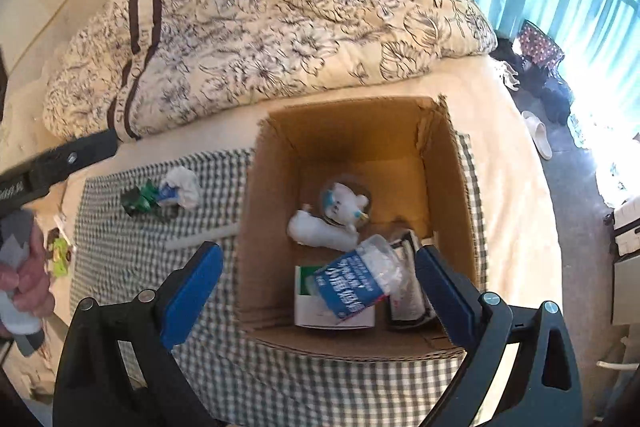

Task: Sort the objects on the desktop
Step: 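Move both tools back over the items on the gingham cloth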

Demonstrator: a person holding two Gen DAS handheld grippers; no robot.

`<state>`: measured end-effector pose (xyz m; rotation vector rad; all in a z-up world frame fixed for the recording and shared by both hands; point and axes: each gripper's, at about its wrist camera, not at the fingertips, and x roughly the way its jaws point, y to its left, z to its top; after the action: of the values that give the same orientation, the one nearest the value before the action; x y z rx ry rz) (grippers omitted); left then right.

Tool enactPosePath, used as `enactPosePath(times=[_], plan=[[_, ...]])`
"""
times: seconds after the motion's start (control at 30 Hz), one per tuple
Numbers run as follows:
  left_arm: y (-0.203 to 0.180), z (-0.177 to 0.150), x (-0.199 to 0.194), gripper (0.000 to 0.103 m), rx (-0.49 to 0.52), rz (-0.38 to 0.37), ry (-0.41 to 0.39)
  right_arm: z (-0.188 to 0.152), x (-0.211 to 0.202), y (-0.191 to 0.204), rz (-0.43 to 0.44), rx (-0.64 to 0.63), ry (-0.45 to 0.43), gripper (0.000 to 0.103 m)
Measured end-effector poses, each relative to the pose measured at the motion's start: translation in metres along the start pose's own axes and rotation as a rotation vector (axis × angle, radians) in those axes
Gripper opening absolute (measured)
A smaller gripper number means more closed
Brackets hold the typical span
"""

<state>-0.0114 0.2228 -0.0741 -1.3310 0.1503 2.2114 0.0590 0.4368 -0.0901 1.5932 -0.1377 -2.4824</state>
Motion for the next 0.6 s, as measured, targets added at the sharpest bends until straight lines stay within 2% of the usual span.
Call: enactPosePath(times=[0.1, 0.2, 0.43, 0.6], plan=[[0.029, -0.009, -0.023, 0.103, -0.035, 0.037, -0.037, 0.005, -0.004, 0.018, 0.03, -0.004, -0.012, 0.097], [0.058, -0.022, -0.04, 0.103, -0.061, 0.078, -0.055, 0.007, 0.002, 0.046, 0.043, -0.061, -0.008, 0.098], [0.131, -0.059, -0.059, 0.103, -0.19, 0.178, -0.035, 0.005, 0.035, 0.113, 0.083, -0.182, 0.044, 0.098], [0.173, -0.082, -0.074, 0.103, -0.27, 0.252, -0.061, 0.0, 0.06, 0.159, 0.106, -0.281, 0.094, 0.098]])
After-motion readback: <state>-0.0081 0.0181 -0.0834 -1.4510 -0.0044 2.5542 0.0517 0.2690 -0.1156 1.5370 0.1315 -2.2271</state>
